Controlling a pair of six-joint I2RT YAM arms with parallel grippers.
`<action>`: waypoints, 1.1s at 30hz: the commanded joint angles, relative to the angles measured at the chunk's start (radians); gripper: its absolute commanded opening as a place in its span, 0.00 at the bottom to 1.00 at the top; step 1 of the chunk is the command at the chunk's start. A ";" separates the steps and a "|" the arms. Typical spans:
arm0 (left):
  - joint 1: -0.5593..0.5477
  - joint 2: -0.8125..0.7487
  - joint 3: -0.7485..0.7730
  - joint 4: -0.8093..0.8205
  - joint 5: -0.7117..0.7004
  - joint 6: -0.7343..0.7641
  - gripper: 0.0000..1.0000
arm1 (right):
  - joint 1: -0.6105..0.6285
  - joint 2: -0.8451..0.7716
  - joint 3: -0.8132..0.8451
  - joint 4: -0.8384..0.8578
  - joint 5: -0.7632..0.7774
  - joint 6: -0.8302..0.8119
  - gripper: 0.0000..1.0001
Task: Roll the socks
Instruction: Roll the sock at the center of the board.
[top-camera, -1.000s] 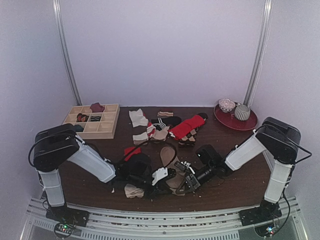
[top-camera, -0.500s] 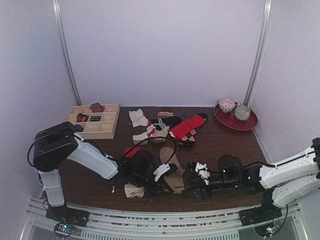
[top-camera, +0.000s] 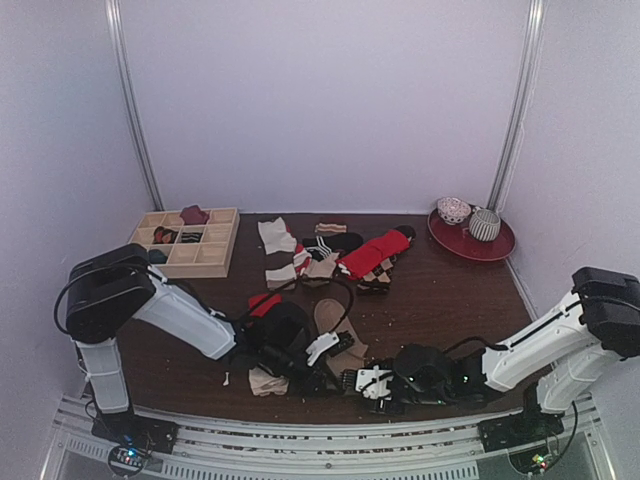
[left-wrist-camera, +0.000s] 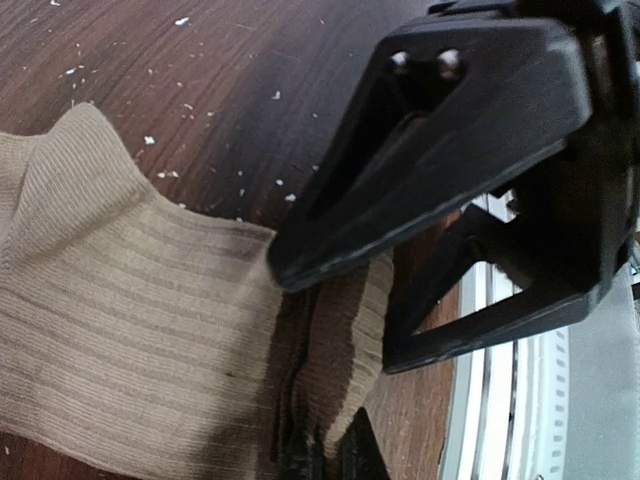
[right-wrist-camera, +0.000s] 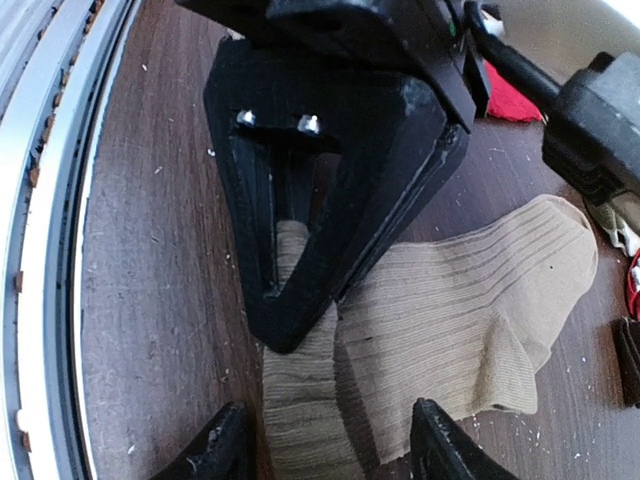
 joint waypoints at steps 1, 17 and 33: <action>-0.010 0.057 -0.078 -0.237 -0.012 0.001 0.00 | 0.004 0.073 0.049 -0.021 0.030 -0.027 0.53; -0.009 -0.063 -0.105 -0.211 -0.174 0.073 0.22 | -0.052 0.129 0.019 -0.044 -0.129 0.337 0.08; -0.015 -0.283 -0.251 0.311 -0.276 0.399 0.38 | -0.347 0.315 0.159 -0.210 -0.944 0.740 0.10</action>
